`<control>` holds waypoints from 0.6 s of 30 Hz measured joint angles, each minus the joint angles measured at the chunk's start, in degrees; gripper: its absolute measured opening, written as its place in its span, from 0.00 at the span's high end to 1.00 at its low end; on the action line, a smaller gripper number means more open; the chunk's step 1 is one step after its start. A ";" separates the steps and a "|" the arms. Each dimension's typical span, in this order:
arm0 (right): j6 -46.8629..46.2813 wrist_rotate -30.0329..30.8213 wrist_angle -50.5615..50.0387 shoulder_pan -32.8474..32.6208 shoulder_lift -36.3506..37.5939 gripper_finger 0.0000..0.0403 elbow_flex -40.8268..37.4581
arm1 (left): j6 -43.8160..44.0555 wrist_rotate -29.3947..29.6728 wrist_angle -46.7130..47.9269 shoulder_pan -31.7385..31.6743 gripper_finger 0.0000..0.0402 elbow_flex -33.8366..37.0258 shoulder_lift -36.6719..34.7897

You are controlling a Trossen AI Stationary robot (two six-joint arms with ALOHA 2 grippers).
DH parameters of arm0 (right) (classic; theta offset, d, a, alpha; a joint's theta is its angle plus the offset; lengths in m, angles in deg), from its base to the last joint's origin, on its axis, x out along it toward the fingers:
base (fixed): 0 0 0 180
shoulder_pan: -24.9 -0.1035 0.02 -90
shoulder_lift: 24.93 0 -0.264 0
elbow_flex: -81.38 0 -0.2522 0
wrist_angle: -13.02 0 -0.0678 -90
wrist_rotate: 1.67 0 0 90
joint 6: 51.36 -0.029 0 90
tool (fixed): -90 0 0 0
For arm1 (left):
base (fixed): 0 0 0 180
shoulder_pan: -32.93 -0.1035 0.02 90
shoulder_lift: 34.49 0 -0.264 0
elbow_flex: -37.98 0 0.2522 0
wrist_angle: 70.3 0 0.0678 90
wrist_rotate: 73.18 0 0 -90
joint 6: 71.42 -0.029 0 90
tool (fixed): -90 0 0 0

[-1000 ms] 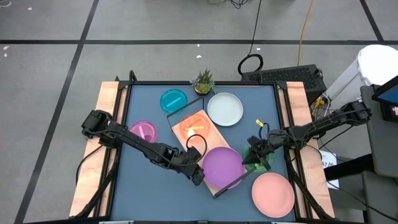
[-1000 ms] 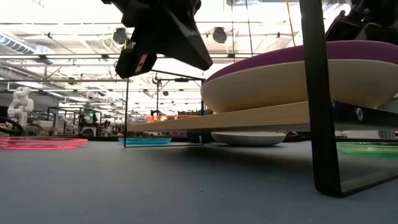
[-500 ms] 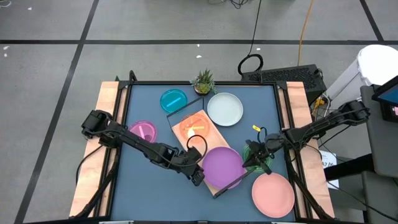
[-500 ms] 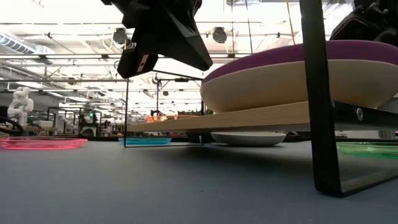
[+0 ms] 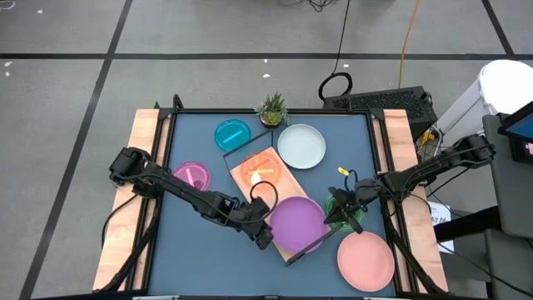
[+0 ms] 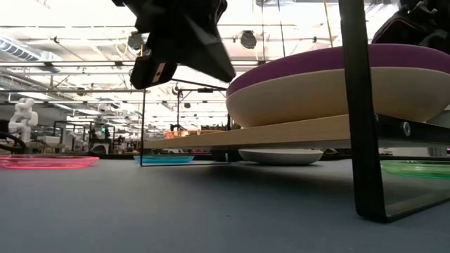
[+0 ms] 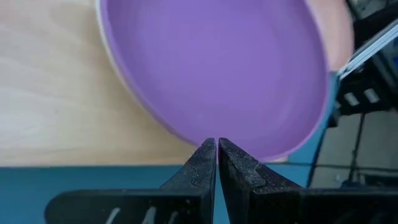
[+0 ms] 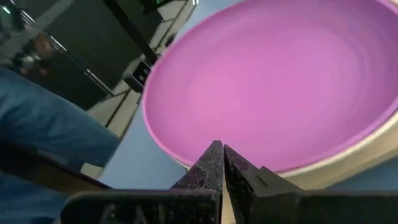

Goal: Place and stack plates onto a shelf
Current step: Stack the large violet plate on the large gray plate on the shelf, then adjust the small orange plate on the shelf

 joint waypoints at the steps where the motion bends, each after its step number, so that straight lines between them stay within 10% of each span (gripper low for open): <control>1: -0.57 0.02 0.08 0.00 0.38 1.00 0.00 | -0.24 -0.24 0.78 0.00 0.94 0.00 0.00; 18: -2.67 0.28 -0.26 0.02 4.87 1.00 0.00 | -12.81 0.49 -1.19 0.37 0.94 0.04 0.85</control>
